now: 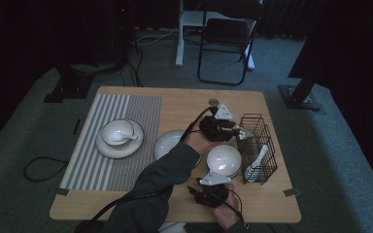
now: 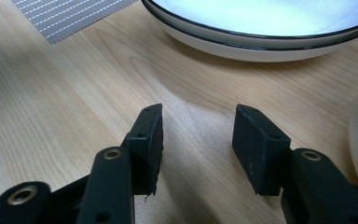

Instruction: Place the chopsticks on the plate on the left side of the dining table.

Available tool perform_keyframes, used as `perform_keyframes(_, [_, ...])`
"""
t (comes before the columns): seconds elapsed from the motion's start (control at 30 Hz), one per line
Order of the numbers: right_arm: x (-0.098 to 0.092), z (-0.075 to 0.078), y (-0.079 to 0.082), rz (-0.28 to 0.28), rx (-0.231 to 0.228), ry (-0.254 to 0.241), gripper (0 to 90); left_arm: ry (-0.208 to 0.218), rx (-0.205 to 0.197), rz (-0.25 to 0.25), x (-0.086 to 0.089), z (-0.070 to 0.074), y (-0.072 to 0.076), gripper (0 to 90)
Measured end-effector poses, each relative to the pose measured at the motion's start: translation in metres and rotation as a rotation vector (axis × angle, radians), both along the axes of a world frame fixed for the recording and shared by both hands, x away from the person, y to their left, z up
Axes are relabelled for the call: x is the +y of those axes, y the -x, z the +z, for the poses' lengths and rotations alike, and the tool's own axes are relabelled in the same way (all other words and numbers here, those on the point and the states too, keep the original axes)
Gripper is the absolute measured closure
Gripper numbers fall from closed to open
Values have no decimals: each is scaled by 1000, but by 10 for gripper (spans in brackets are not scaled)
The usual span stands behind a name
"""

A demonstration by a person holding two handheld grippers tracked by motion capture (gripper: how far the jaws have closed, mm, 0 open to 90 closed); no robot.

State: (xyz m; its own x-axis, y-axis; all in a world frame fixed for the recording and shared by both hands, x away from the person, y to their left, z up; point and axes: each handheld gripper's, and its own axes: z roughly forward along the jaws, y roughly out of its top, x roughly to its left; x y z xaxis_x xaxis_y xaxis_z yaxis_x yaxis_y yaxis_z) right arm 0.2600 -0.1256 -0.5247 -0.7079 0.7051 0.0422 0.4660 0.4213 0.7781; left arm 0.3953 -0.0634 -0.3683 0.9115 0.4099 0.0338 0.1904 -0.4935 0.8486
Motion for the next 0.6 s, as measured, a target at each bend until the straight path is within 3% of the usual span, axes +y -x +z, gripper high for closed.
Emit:
perform_keyframes(0.2, [1,0,0,4,0,-2,524,4,12,13,-7,-1,-6,765])
perform_keyframes(0.6, [0,0,0,4,1,-4,523,2,56,40,-20,-9,-21,774])
